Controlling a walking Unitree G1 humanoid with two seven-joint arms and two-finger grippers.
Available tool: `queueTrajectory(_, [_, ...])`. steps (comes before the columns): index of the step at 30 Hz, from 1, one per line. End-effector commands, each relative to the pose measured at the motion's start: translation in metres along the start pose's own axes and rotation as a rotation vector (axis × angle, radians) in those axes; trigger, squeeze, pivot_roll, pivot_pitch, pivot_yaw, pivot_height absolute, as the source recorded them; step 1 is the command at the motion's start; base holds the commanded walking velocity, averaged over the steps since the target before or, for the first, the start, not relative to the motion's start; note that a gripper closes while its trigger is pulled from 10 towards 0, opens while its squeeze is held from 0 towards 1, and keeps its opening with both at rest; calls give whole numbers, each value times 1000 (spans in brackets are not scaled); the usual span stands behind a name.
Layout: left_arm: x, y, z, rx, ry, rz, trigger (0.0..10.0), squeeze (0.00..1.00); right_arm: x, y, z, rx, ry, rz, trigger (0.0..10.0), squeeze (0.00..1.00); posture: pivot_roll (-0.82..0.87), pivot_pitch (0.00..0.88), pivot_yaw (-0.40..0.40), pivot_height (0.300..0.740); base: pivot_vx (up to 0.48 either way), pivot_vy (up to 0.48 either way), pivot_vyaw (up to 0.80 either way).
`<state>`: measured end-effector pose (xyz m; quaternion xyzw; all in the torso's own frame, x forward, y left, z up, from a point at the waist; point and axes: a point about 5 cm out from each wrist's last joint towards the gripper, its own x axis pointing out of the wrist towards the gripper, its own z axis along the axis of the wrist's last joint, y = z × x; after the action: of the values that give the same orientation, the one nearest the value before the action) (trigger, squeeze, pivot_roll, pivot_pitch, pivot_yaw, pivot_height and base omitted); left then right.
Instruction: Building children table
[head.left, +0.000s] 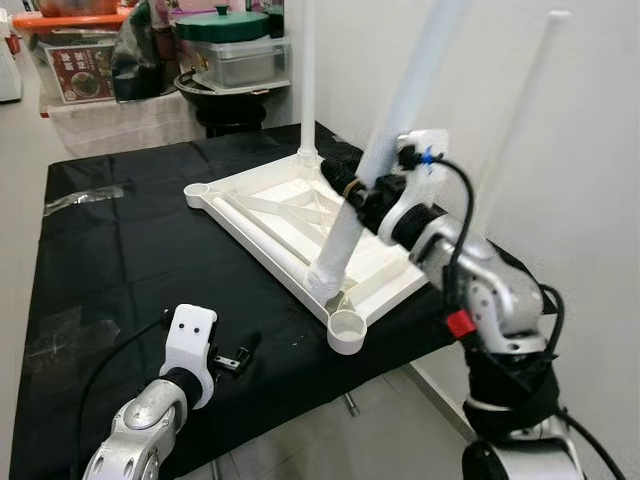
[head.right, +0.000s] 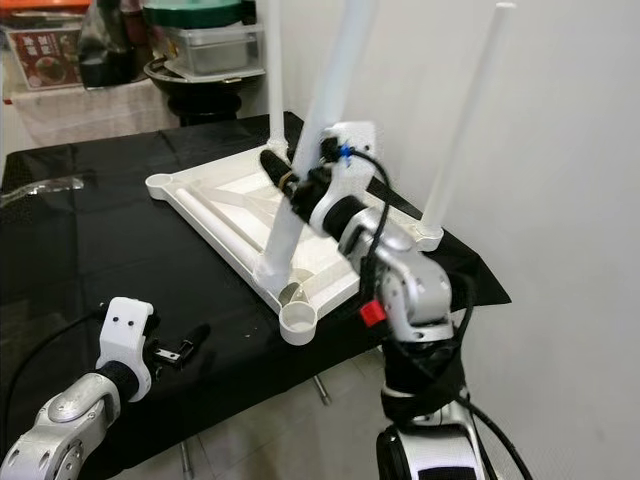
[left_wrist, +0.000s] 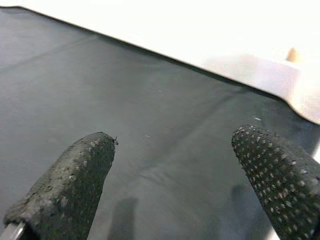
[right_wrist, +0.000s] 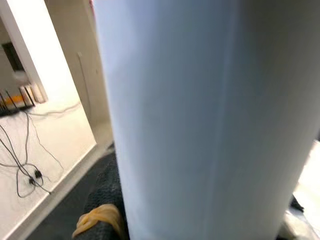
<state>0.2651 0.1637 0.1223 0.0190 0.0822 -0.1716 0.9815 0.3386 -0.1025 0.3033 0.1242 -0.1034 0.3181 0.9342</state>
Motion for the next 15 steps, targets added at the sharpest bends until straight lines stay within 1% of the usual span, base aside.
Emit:
queueTrajectory(1, [-2,-3,1,5,-4,-30,10000,0,1,2,4,23,-10,24,10000,0,78,0,-39,740,0,0,0])
queueTrajectory(3, [-6,-6,2,10,-2,-102,10000,0,3,5,12,74,-37,65,10000,0,83,0,-37,740,0,0,0])
queueTrajectory(4, [-6,-6,2,10,-2,-102,10000,0,3,5,12,74,-37,65,10000,0,83,0,-37,740,0,0,0])
queueTrajectory(5, [-8,-7,3,13,-2,-127,10000,0,3,10,16,71,-65,116,10000,0,85,0,-37,740,0,0,0])
queueTrajectory(7, [-8,-7,3,13,-2,-127,10000,0,3,10,16,71,-65,116,10000,0,85,0,-37,740,0,0,0])
queueTrajectory(9, [-10,-7,4,12,-3,-145,10000,0,-4,29,24,96,-150,302,10000,0,86,0,-35,740,0,0,0])
queueTrajectory(10, [-10,-7,4,12,-3,-145,10000,0,-4,29,24,96,-150,302,10000,0,86,0,-35,740,0,0,0])
queueTrajectory(12, [-10,-8,3,11,-3,-154,10000,0,-16,50,35,133,-223,492,10000,0,87,0,-33,740,0,0,0])
queueTrajectory(14, [-10,-8,3,11,-3,-154,10000,0,-16,50,35,133,-223,492,10000,0,87,0,-33,740,0,0,0])
queueTrajectory(15, [-10,-9,3,9,-3,-160,10000,0,-21,58,40,143,-245,573,10000,0,85,0,-31,740,0,0,0])
